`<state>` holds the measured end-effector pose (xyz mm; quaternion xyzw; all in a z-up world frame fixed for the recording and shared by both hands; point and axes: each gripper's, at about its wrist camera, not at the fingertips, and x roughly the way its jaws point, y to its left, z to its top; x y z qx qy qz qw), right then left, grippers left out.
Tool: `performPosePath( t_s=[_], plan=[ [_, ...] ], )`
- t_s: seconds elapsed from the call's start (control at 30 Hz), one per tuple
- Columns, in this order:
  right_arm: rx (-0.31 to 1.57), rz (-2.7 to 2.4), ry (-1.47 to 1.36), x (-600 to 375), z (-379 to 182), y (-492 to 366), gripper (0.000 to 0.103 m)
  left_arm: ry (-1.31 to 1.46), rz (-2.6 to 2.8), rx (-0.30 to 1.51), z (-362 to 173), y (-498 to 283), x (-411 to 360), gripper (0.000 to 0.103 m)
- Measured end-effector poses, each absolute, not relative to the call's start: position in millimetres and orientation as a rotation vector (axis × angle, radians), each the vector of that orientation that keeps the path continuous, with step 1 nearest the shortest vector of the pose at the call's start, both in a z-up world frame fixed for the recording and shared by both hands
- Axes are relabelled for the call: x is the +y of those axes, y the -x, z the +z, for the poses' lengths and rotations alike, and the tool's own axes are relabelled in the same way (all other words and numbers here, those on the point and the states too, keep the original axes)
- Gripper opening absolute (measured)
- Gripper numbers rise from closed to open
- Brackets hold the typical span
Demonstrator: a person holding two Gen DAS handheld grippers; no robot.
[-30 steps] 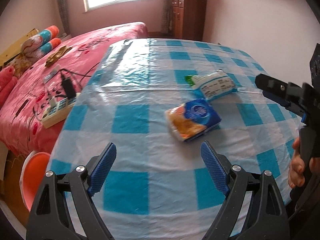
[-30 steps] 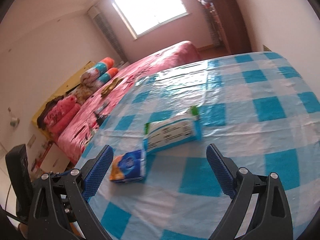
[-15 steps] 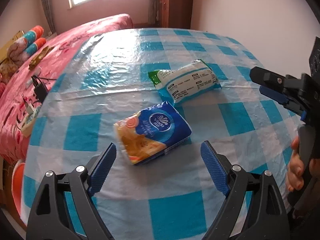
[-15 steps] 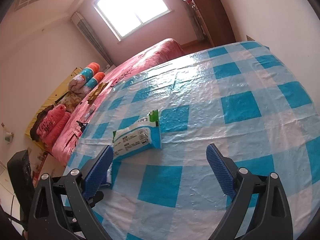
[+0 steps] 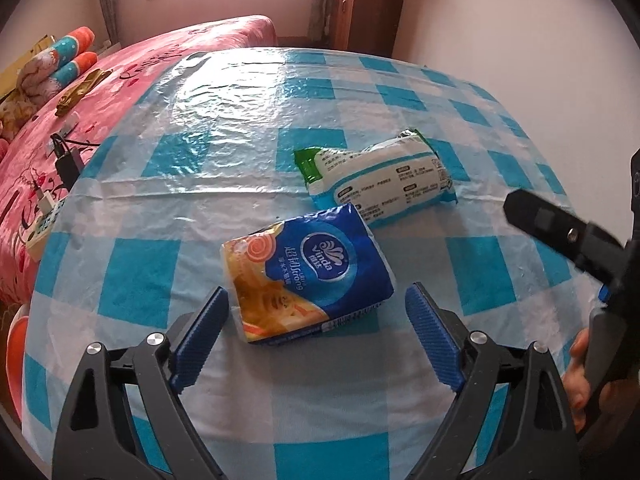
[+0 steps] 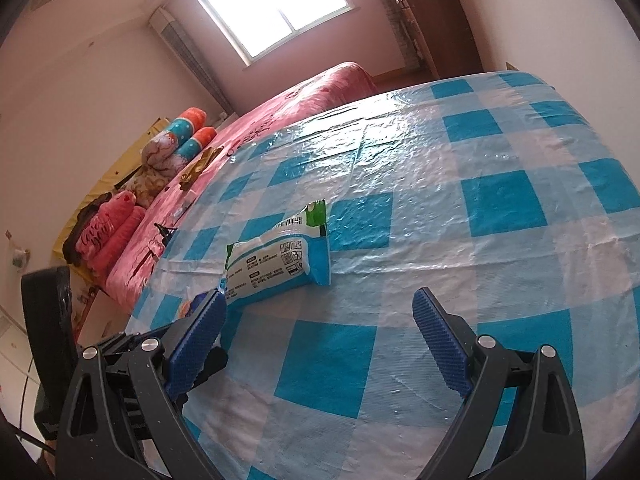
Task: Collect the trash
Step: 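Grasp the blue tissue pack with the left gripper while the right gripper grasps the white-green wet-wipe pack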
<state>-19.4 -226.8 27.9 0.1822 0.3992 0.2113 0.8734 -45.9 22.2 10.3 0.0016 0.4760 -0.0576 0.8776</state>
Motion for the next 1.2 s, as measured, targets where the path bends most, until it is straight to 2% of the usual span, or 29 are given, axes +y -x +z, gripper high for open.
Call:
performPosePath(
  t_s=[0.6,0.73,0.97,1.2],
  plan=[
    [0.851,0.455,-0.309,-208,26,13,0.093,0.035,-0.086,0.973,11,23,27,0.090],
    [0.857,0.457,-0.293,-201,25,10,0.093,0.031,-0.065,0.956,12,23,33,0.077],
    [0.855,0.475,-0.254,-184,25,1,0.093,0.075,-0.091,0.941,14,27,47,0.067],
    [0.866,0.497,-0.220,-167,24,-13,0.093,0.121,-0.087,0.928,15,33,70,0.062]
  ],
)
